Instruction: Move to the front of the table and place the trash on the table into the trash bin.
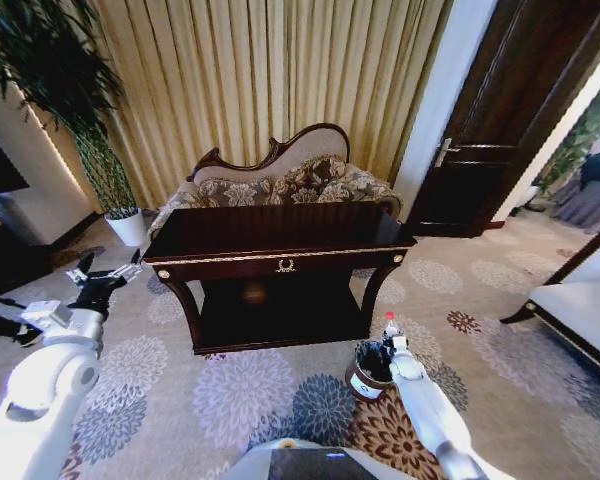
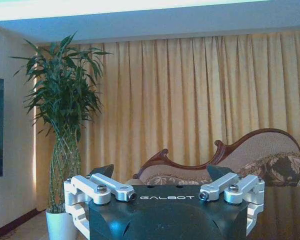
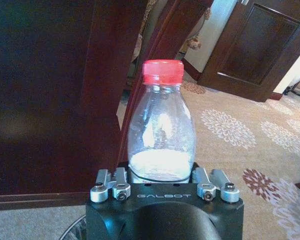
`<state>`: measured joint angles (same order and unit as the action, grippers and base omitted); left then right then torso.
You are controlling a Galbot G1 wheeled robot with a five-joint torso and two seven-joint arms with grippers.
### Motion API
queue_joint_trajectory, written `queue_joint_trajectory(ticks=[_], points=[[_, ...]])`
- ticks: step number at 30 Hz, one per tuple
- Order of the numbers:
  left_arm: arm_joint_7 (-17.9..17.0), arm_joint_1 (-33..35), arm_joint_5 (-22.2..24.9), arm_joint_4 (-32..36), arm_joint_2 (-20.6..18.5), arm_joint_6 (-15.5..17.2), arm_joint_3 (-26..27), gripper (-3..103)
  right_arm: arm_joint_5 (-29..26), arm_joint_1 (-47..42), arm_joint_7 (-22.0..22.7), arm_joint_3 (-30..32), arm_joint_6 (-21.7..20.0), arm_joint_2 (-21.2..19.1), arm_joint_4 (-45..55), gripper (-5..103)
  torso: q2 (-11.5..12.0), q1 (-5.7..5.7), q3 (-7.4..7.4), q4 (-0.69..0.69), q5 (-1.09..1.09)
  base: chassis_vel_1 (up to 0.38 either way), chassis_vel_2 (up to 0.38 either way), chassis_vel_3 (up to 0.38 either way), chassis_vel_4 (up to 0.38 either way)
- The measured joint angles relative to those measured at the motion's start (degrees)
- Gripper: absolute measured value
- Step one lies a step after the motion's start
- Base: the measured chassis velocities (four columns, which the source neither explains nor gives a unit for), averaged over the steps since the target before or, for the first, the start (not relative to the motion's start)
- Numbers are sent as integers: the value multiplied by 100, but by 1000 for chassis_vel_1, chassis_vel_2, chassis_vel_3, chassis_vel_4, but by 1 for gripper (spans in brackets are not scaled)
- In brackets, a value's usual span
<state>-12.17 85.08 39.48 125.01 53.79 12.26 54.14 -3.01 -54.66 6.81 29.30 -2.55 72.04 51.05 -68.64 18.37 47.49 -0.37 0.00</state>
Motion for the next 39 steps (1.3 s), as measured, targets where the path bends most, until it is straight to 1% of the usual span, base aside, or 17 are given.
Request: queue_joint_trajectory(ticks=[1, 2, 5, 8, 10, 13, 15, 17, 18, 20, 21, 23, 24, 26, 30, 36, 39], points=[[0, 2, 0, 0, -3, 1, 4, 100, -5, 3, 0, 0, 19, 8, -2, 59, 0, 0, 0, 0, 0, 0, 0, 0, 0], [0, 2, 0, 0, -3, 1, 4, 100, -5, 3, 0, 0, 19, 8, -2, 59, 0, 0, 0, 0, 0, 0, 0, 0, 0], [0, 39, -7, 27, 19, 4, 0, 100, -39, 19, 0, 0, 35, 34, 1, 75, 0, 0, 0, 0, -1, 0, 0, 0, 0], [-1, 42, -10, 46, 27, 6, -8, 100, -115, 20, 0, -4, 35, 47, 23, 81, 0, 0, 0, 0, 0, 0, 0, 0, 0], [-6, 35, -10, 58, 22, 7, -10, 100, -153, 29, 0, -6, 35, 50, 49, 91, 0, 0, 0, 0, 0, 0, 0, 0, 0], [-17, 20, -7, 67, 5, 8, -7, 100, -303, -6, 0, 4, 50, 44, 218, 99, 0, 0, 0, 0, 1, 0, 0, 0, 0], [-27, 7, -4, 67, 6, 8, -3, 100, -415, -65, 1, 28, 49, 37, 408, 99, 0, 0, 0, 0, 0, 0, 0, 0, 0], [-88, -34, 9, 65, 34, 5, -5, 100, -991, -316, 2, 92, -51, 29, 1203, 100, 0, 0, 0, -1, -1, 0, 0, 0, 0], [-88, -34, 9, 65, 34, 5, -5, 100, -991, -316, 2, 92, -51, 29, 1203, 100, 0, 0, 0, -1, -1, 0, 0, 0, 0], [-181, -57, 68, 102, 64, 34, -14, 100, -1616, -692, 2, 178, -233, 59, 2428, 100, 0, 0, 0, 1, -1, 0, 0, 0, 0], [-181, -57, 68, 102, 64, 34, -14, 100, -1616, -692, 2, 178, -233, 59, 2428, 100, 0, 0, 0, 1, -1, 0, 0, 0, 0], [-234, -47, 143, 183, 69, 161, -3, 100, -1979, -1120, 3, 219, -437, 104, 3791, 100, 0, 0, 0, -1, 0, 0, 0, 0, 0], [-234, -47, 143, 183, 69, 161, -3, 100, -1979, -1120, 3, 219, -437, 104, 3791, 100, 0, 0, 0, -1, 0, 0, 0, 0, 0], [-243, -47, 168, 211, 58, 179, 3, 100, -2113, -1365, 3, 144, -535, 102, 4780, 100, -1, 0, -1, -2, -3, 0, 0, 0, 0], [-222, -44, 182, 247, 35, 157, 28, 100, -2138, -1501, 3, 14, -581, 7, 5680, 100, -1, 0, -1, 1, -1, 0, 0, 0, 0], [104, 23, 254, 300, 22, -26, 91, 100, -2233, -1778, 2, -182, -795, -311, 6976, 100, -1, 0, 0, 1, -2, 0, 0, 0, 0], [324, 27, 260, 303, 8, -137, 84, 100, -1820, -2056, 1, -261, -817, -410, 7272, 100, -1, -1, -1, -1, 0, 0, 0, 0, 0]])
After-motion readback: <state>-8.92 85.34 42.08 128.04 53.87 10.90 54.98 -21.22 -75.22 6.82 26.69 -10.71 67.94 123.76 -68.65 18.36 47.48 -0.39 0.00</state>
